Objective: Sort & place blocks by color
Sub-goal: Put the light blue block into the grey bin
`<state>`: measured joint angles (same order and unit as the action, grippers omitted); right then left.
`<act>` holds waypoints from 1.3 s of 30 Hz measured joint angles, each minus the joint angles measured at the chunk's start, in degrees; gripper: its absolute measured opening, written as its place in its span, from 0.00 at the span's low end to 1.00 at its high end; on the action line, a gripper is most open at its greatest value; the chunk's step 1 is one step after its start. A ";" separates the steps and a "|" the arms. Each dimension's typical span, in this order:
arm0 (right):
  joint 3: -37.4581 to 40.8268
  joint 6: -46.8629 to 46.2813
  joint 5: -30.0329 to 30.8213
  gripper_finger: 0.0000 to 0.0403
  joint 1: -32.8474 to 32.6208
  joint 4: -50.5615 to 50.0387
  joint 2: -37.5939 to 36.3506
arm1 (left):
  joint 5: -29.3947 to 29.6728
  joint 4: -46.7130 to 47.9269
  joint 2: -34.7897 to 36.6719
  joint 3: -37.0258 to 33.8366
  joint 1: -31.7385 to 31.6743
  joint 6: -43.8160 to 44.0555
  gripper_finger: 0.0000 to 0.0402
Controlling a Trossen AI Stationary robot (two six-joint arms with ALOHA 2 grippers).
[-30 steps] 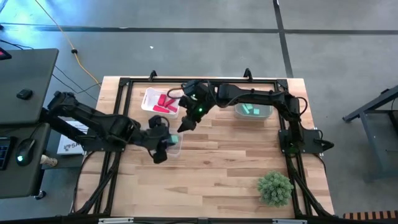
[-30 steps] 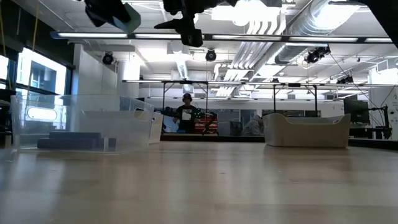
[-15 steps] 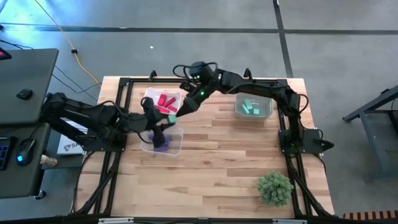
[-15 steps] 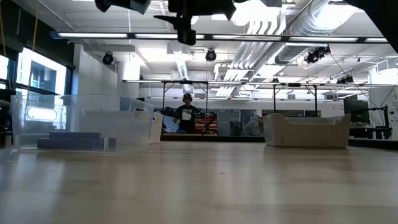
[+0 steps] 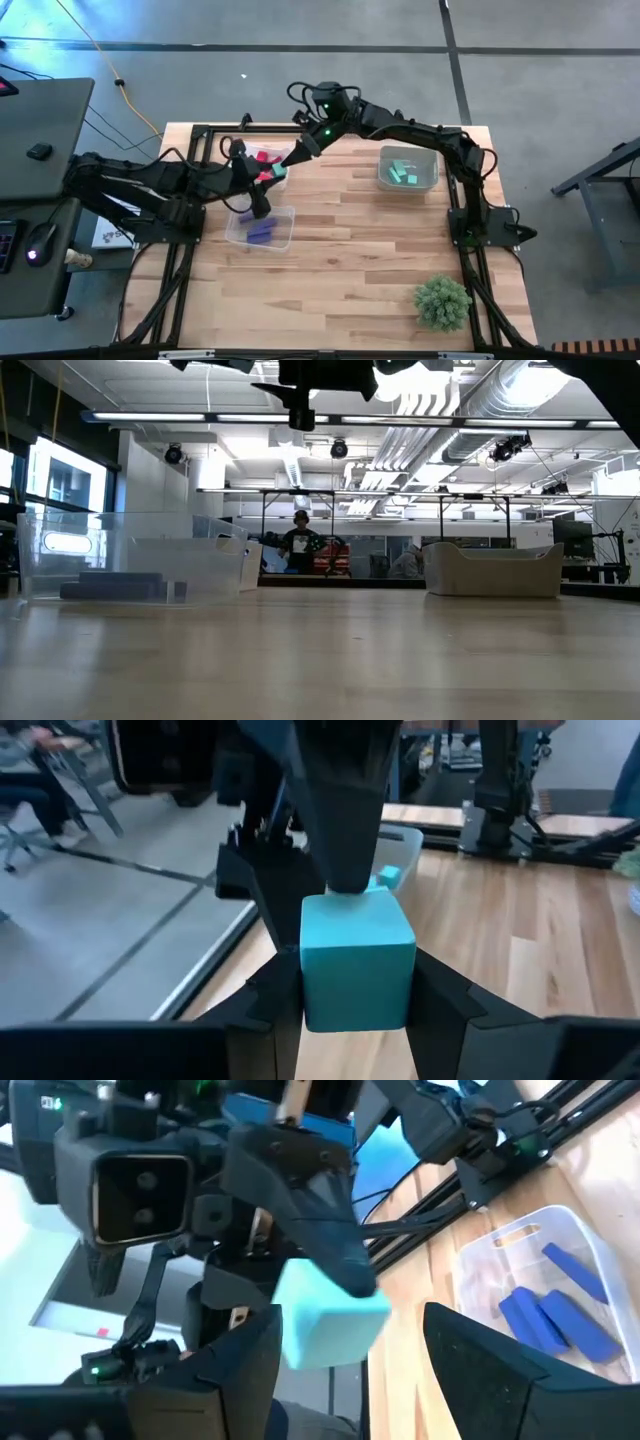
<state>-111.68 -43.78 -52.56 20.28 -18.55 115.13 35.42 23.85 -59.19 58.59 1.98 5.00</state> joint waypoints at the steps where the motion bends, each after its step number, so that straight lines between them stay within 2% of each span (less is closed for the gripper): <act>1: 0.00 -0.36 -0.02 0.58 0.28 0.00 0.00 | 0.00 -0.63 0.02 0.00 -0.34 -0.67 0.29; 17: 0.00 -2.08 -1.01 0.58 1.52 2.53 -0.11 | -1.77 -5.52 -0.14 0.00 -5.43 -3.72 0.29; 26: 0.00 -4.94 -0.98 0.57 1.52 5.36 0.00 | -2.17 -7.82 -2.79 0.02 -6.59 -3.75 0.29; 35: 0.04 -2.85 -1.04 0.37 1.61 4.15 0.07 | -1.66 -7.58 -3.13 0.03 -6.80 -4.19 0.29; 39: 0.04 -2.23 -1.01 0.33 1.61 4.12 0.07 | -1.60 -7.32 -3.13 0.02 -6.80 -5.98 0.29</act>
<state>-111.63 -46.00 -53.57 21.89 -14.43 115.20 33.82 16.53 -62.33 58.61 -4.82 -0.98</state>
